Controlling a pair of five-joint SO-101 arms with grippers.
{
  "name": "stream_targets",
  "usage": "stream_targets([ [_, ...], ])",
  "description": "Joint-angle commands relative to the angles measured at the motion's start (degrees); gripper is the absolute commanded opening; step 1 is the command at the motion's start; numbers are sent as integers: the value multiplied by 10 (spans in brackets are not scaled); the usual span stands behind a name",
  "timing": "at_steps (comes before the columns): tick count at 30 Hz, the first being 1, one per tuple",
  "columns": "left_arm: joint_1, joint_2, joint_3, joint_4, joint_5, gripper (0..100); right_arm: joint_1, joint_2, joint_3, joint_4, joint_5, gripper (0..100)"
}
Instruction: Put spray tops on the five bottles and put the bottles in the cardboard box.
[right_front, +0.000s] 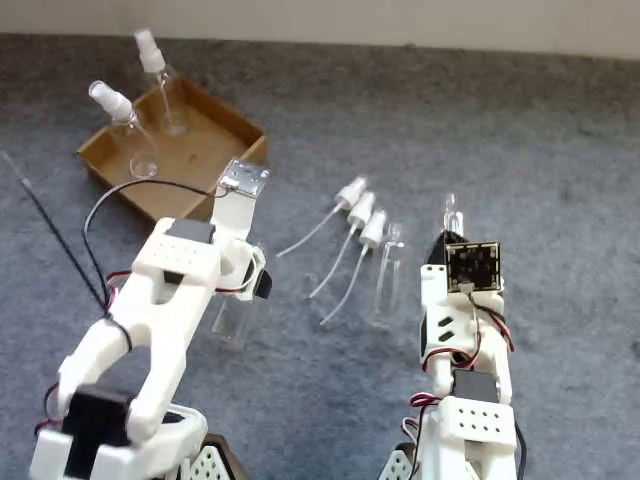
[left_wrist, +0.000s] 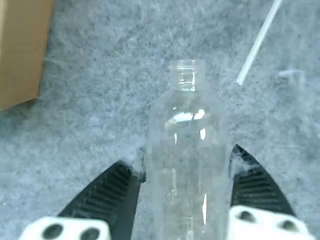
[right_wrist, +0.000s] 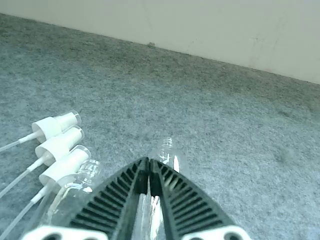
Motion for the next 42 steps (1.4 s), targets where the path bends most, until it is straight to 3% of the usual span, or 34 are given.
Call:
stream_targets([
  [1, -3, -88, 29, -27, -1, 210, 4, -4, 88, -15, 2, 4],
  [7, -3, -72, 14, -28, -1, 214, 5, -3, 88, -15, 2, 4],
  [13, -4, 35, -44, -22, -3, 215, 38, -6, 88, -15, -4, 4],
  [18, -4, 119, -120, 43, -4, 191, 97, -7, 77, -21, -91, 4],
  [21, -4, 153, -140, 50, -4, 110, 103, -7, 67, -21, -97, 4],
  [24, -4, 166, -145, 50, -4, 130, 103, -7, 67, -21, -97, 4],
  [31, -3, 127, -138, 54, -4, 137, 132, -7, 64, -21, -101, 4],
  [42, -3, -35, -22, 14, -1, 137, 316, -7, 0, -21, -215, 4],
])
